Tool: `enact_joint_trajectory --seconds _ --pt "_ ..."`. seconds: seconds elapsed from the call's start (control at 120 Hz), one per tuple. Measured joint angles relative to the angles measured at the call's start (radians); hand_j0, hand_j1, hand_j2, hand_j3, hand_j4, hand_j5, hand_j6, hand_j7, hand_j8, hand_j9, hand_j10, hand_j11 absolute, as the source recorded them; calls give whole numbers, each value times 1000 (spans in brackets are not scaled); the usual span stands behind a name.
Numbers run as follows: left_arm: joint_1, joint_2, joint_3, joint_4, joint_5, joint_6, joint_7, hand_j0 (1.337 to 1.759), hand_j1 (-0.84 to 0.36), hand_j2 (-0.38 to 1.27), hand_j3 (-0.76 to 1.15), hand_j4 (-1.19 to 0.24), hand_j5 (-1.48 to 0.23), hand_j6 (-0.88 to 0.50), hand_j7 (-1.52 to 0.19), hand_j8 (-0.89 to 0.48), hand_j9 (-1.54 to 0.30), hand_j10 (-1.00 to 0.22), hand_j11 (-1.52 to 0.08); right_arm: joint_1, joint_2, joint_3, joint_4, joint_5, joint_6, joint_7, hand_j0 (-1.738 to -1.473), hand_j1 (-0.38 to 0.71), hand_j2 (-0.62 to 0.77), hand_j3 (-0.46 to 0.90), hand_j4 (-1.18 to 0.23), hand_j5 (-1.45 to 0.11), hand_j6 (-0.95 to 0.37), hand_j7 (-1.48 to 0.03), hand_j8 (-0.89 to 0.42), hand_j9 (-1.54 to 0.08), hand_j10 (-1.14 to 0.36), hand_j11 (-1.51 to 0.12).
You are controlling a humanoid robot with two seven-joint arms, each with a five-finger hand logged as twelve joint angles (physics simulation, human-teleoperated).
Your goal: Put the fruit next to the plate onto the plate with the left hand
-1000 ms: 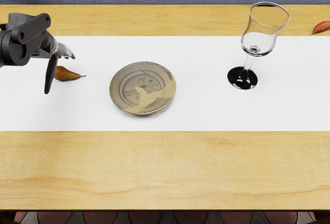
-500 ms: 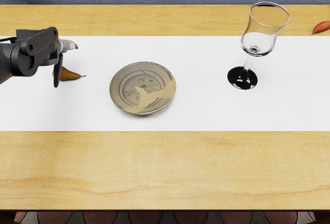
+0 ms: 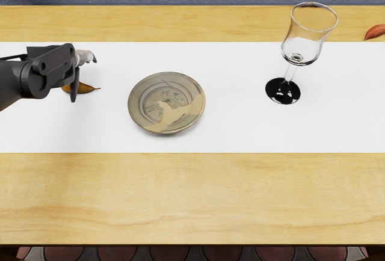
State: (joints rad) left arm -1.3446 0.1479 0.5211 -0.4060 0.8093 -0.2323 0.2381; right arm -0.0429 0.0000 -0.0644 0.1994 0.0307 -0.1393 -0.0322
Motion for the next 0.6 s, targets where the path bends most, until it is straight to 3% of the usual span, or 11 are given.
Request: enact_joint_trajectory --seconds 0.433,0.6 --pt "8 7 5 -39 9 6 0 1658 -28 64 0 -316 -409 -317 -409 -317 -409 -316 -409 0 0 0 0 0 0 0 -1658 -314 -6 0 -29 -38 -30 -38 -29 -38 -29 -38" --pt "2 47 6 -84 9 6 0 1658 -61 69 0 -344 -445 -344 -445 -344 -445 -344 -445 0 0 0 0 0 0 0 -1658 -314 -6 0 -29 -38 -30 -38 -29 -38 -29 -38"
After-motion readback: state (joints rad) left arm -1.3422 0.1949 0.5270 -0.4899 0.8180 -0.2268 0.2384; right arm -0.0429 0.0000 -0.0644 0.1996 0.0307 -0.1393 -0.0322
